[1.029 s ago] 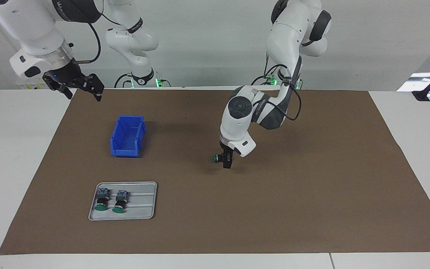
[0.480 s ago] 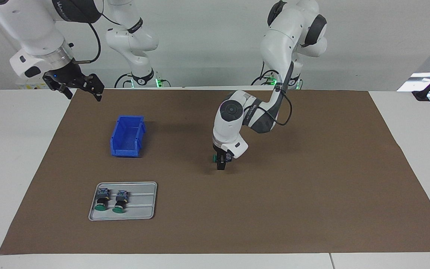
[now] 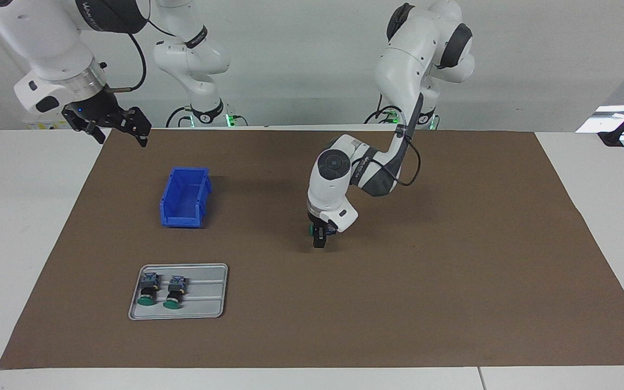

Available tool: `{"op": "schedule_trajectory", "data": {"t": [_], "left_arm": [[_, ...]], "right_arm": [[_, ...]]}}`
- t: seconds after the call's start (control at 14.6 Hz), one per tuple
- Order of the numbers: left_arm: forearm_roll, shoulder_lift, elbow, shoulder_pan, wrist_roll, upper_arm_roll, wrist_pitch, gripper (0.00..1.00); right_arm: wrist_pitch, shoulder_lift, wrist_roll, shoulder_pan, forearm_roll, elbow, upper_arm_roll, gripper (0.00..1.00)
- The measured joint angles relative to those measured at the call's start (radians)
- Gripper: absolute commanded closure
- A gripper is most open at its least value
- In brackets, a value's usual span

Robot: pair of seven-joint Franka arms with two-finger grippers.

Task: Place and press button with both arms
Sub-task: 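Reach the left gripper over to the button at the table center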

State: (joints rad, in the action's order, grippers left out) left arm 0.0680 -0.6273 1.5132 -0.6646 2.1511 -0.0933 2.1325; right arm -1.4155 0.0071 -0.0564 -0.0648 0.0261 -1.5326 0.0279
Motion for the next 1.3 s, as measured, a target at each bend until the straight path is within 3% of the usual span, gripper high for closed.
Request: {"op": "schedule_trajectory", "data": {"t": [0.75,0.96,1.3], "left_arm": [[-0.001,0.001,-0.003,0.0,0.001,0.003,0.009,0.93],[-0.001,0.011,-0.004,0.001,-0.004,0.004,0.01,1.0],[-0.001,0.043,-0.004,0.007,-0.042,0.01,-0.002,1.0]], "right_arm": [[0.0,0.0,0.0,0.0,0.0,0.0,0.0,0.02],[0.0,0.0,0.0,0.0,0.0,0.0,0.0,0.02],[0.0,0.0,0.0,0.0,0.0,0.0,0.0,0.02]]}}
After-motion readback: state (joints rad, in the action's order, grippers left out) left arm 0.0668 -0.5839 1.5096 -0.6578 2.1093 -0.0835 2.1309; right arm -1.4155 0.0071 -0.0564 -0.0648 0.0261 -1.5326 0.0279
